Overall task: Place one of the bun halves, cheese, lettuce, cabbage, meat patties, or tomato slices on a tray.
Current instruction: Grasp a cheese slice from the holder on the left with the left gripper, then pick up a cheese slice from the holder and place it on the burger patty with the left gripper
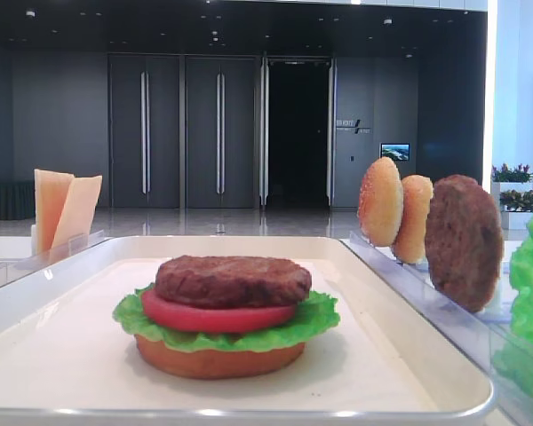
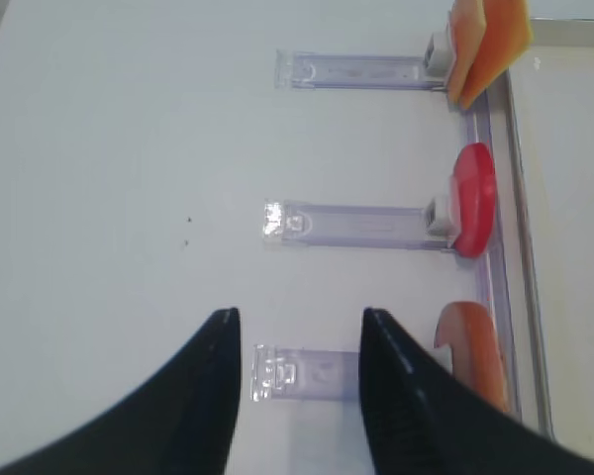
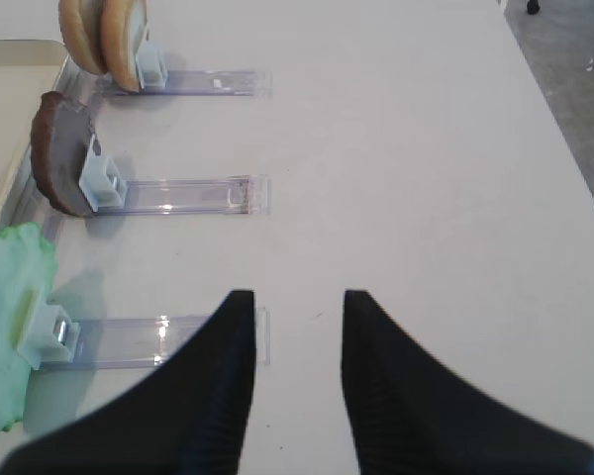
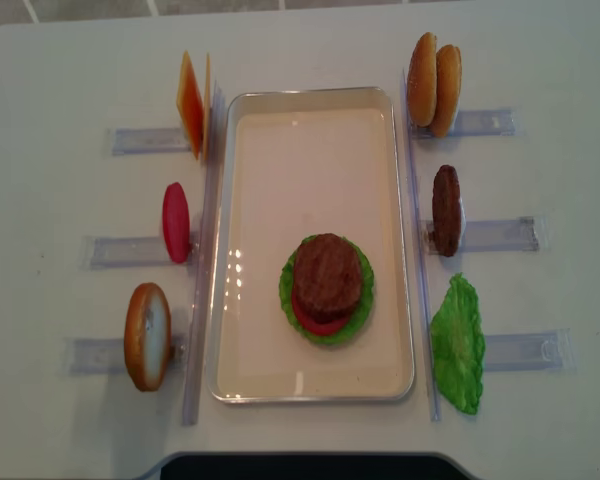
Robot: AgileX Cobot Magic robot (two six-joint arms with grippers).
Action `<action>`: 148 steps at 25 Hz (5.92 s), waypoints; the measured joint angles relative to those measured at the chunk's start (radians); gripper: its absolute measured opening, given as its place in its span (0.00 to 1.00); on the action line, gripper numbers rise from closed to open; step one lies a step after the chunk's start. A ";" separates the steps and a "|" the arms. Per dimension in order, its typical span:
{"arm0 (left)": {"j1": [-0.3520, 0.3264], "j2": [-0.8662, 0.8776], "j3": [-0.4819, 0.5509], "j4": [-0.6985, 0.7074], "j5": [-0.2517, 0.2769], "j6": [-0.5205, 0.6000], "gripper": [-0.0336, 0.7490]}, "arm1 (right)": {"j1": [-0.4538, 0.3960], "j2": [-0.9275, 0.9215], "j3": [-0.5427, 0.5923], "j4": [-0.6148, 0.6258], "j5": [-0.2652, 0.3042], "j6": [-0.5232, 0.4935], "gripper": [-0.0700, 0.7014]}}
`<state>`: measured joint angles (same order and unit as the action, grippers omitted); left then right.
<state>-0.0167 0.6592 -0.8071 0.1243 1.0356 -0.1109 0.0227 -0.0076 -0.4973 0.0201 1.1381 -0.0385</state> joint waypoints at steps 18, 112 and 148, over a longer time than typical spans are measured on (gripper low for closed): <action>0.000 1.102 -0.718 0.000 0.036 0.021 0.44 | 0.000 0.000 0.000 0.000 0.000 0.000 0.40; -0.383 1.548 -1.065 0.243 0.129 -0.215 0.08 | 0.001 0.000 0.000 0.000 0.000 0.000 0.40; -0.441 1.312 -1.095 0.085 0.192 -0.166 0.08 | 0.001 0.000 0.000 0.000 0.000 0.000 0.40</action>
<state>-0.4573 1.9716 -1.9017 0.2089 1.2278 -0.2773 0.0240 -0.0076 -0.4973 0.0201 1.1381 -0.0385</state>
